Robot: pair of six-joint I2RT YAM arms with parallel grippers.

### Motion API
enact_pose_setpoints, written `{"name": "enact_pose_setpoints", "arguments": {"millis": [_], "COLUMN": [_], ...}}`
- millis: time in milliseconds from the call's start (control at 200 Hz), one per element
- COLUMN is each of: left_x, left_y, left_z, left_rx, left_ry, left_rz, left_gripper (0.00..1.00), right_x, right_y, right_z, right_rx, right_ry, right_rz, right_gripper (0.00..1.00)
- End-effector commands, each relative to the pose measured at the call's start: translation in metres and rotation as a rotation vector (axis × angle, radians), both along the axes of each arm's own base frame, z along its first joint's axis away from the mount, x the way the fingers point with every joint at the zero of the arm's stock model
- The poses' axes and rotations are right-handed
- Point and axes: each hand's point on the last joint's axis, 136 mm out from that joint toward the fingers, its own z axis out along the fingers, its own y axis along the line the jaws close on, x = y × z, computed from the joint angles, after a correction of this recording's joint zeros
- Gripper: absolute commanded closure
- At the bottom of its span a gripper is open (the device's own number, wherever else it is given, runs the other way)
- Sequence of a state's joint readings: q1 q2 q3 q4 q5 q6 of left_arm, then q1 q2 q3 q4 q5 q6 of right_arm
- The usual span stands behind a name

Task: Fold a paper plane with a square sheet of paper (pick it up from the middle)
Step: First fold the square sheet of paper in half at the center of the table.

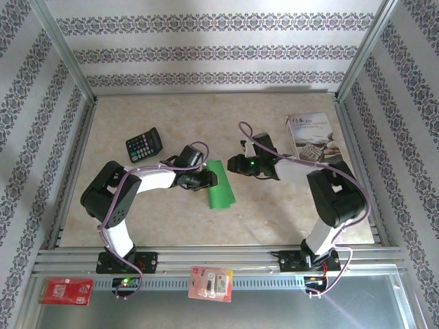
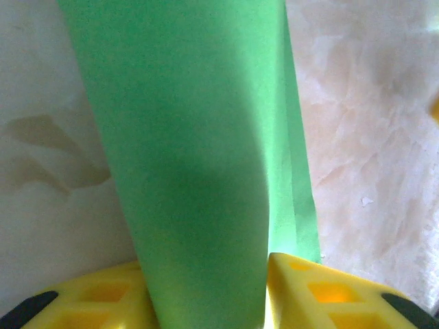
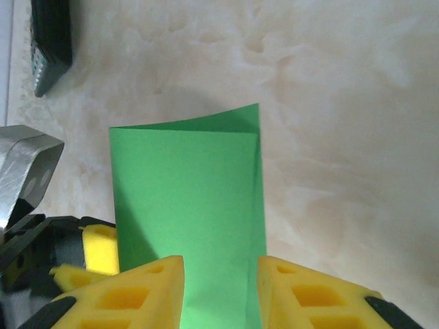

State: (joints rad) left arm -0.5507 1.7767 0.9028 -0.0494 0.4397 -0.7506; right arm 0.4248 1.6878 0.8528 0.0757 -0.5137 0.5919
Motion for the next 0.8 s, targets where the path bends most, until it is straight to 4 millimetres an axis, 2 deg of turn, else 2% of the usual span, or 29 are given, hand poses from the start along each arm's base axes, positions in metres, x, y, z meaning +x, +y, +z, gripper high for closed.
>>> {"name": "enact_pose_setpoints", "arguments": {"millis": [0, 115, 365, 625, 794], "left_x": [-0.004, -0.001, 0.002, 0.004, 0.004], "left_y": [0.049, 0.047, 0.051, 0.054, 0.056], "left_z": [-0.04, -0.041, -0.044, -0.045, -0.047], "left_rx": [0.235, 0.228, 0.233, 0.23, 0.244], "left_ry": [0.062, 0.063, 0.067, 0.058, 0.057], "left_rz": [0.141, 0.157, 0.212, 0.257, 0.248], "left_gripper": [0.6, 0.61, 0.62, 0.61, 0.61], "right_x": [-0.021, -0.036, -0.066, -0.083, -0.094], "right_y": [-0.011, -0.012, -0.001, 0.001, 0.001], "right_z": [-0.005, -0.012, -0.029, -0.049, -0.055], "right_rx": [-0.027, -0.032, -0.056, -0.083, -0.084], "right_ry": [0.031, 0.071, 0.129, 0.171, 0.188], "right_rz": [0.013, 0.009, 0.041, 0.051, 0.05], "right_gripper": [0.66, 0.69, 0.76, 0.8, 0.82]}}
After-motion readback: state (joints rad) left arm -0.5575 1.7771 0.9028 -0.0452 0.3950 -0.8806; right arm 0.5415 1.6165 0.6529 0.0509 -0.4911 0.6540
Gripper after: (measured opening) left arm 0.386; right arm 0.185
